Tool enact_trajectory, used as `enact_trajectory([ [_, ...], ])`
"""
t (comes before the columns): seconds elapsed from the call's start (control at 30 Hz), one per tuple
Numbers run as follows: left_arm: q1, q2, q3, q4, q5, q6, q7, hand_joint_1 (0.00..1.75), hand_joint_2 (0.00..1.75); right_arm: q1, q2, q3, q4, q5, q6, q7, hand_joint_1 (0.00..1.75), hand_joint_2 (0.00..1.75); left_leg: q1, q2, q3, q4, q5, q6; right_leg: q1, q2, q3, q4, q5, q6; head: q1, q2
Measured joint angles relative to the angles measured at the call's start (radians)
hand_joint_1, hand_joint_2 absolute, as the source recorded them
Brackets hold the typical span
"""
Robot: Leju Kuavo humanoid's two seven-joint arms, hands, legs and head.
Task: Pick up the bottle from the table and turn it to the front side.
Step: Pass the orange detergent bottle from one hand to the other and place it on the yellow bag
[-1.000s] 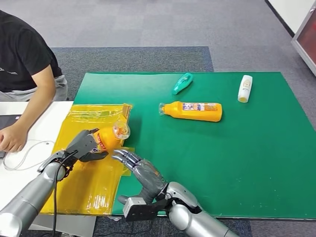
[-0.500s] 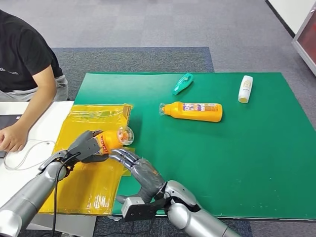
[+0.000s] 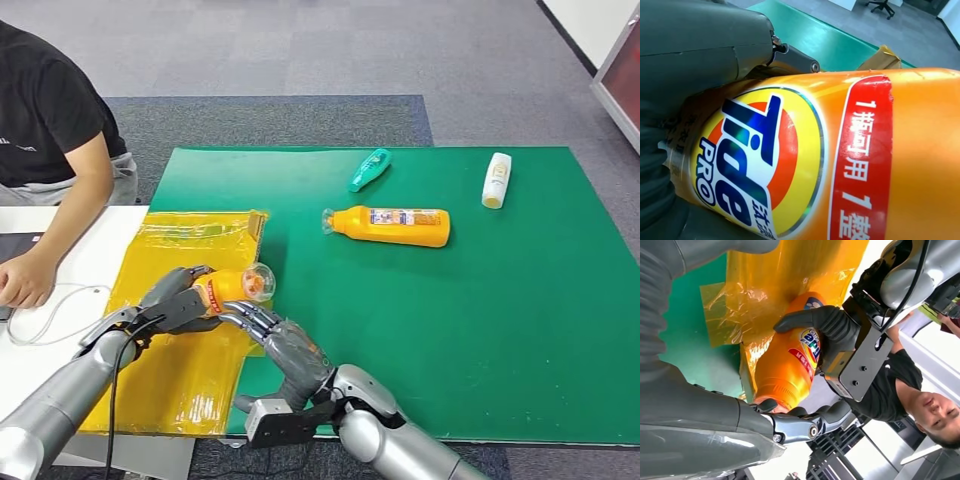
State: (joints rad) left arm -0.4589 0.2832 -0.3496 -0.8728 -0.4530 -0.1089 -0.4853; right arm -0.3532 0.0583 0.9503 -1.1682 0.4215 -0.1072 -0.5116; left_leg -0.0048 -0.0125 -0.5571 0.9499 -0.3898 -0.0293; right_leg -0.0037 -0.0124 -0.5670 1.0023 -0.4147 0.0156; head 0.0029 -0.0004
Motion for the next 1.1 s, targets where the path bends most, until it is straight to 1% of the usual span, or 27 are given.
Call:
enact_trajectory([
  [0.07, 0.0, 0.0, -0.001, 0.0, 0.0, 0.001, 0.0, 0.25, 1.75, -0.001, 0.0, 0.0, 0.0, 0.0, 0.0, 0.0, 0.0, 1.75, 0.0, 0.0, 0.0, 0.0, 0.0, 0.0, 0.0, 0.0, 0.0, 0.0, 0.0, 0.0, 0.0, 0.0],
  [0.1, 0.001, 0.0, -0.001, 0.0, 0.0, 0.001, -0.001, 0.1, 1.75, -0.001, 0.0, 0.0, 0.001, 0.0, 0.001, 0.0, 0.0, 1.75, 0.0, 0.0, 0.0, 0.0, 0.0, 0.0, 0.0, 0.0, 0.0, 0.0, 0.0, 0.0, 0.0, 0.0],
  [0.13, 0.003, 0.001, -0.002, 0.0, 0.0, 0.002, -0.001, 0.01, 1.75, -0.002, 0.0, 0.001, 0.001, -0.001, 0.001, 0.0, 0.0, 1.75, 0.0, 0.0, 0.0, 0.0, 0.0, 0.0, 0.0, 0.0, 0.0, 0.0, 0.0, 0.0, 0.0, 0.0],
  [0.2, 0.014, 0.002, -0.005, 0.0, 0.001, 0.009, -0.005, 0.0, 1.75, -0.002, 0.0, 0.002, 0.002, -0.002, 0.003, 0.0, 0.0, 1.75, 0.0, 0.001, 0.0, 0.0, 0.001, 0.001, 0.0, 0.001, -0.001, 0.0, 0.0, -0.001, 0.0, 0.0],
  [0.33, 0.052, 0.0, -0.012, -0.003, 0.011, 0.035, -0.012, 0.0, 1.75, -0.001, 0.0, 0.003, 0.003, -0.006, 0.004, 0.0, 0.0, 1.75, 0.0, 0.003, -0.001, 0.0, 0.006, -0.003, 0.0, 0.006, -0.005, 0.0, 0.001, 0.0, 0.0, 0.0],
  [0.37, 0.058, -0.001, -0.013, -0.005, 0.011, 0.041, -0.012, 0.0, 1.75, 0.0, 0.0, 0.003, 0.004, -0.007, 0.004, 0.0, 0.0, 1.75, 0.0, 0.003, -0.001, 0.0, 0.006, -0.002, 0.0, 0.006, -0.005, 0.0, 0.001, 0.0, 0.0, 0.0],
  [0.87, 0.084, -0.009, -0.015, -0.021, -0.001, 0.085, -0.015, 0.0, 1.75, 0.003, 0.0, 0.005, 0.01, -0.009, 0.015, 0.0, 0.0, 1.75, 0.0, 0.004, -0.002, 0.0, 0.003, 0.0, -0.001, 0.006, -0.004, 0.0, -0.001, 0.001, 0.0, 0.0],
  [1.1, 0.123, -0.008, -0.014, -0.059, -0.048, 0.183, -0.017, 0.0, 1.75, 0.006, 0.0, 0.005, 0.011, -0.007, 0.014, 0.004, 0.0, 1.75, 0.0, 0.004, -0.003, 0.0, 0.003, -0.001, -0.001, 0.006, -0.007, 0.0, -0.001, 0.001, 0.0, 0.0],
])
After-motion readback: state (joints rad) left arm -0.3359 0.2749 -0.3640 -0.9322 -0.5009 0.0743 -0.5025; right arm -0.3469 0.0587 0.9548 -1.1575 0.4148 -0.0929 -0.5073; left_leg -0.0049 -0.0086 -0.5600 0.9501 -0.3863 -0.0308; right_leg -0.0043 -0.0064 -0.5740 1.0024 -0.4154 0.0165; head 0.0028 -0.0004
